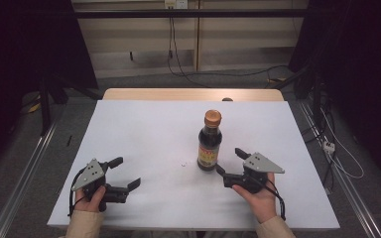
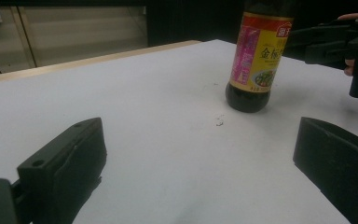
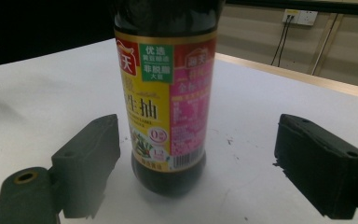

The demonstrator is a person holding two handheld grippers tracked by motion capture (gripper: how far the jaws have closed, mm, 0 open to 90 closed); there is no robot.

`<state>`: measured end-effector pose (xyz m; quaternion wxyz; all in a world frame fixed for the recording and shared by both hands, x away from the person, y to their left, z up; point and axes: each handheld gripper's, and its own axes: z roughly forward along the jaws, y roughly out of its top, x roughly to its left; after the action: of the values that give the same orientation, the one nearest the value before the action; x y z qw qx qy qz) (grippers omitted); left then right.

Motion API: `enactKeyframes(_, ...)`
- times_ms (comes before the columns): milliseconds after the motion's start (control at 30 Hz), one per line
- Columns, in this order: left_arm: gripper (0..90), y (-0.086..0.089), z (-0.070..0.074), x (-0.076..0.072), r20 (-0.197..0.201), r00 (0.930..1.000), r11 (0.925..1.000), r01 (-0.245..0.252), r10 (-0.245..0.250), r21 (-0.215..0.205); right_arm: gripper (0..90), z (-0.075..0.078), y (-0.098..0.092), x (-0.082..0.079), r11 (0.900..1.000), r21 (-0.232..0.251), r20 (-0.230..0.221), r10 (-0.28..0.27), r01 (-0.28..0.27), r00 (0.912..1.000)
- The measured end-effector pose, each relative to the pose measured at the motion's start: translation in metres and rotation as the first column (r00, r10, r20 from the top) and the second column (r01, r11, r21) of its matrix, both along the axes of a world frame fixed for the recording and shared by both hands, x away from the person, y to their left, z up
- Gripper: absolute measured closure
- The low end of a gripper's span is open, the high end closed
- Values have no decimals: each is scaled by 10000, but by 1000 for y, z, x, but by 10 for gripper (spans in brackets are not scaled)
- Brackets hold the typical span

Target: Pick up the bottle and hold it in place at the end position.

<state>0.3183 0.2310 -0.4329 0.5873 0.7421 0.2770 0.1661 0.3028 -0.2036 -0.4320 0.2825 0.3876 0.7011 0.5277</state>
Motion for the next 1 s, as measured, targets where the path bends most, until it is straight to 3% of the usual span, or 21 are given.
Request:
enactKeyframes(133, 22, 2, 0, 0, -1, 10000, 10000, -13, 13, -41, 195, 2, 7, 5, 10000, 31, 7, 11, -11, 10000)
enactKeyframes(1000, 24, -4, -2, 1, -123, 9996, 9996, 268, -267, 84, 255, 13, 31, 32, 9980, 526, 27, 337, -338, 9994)
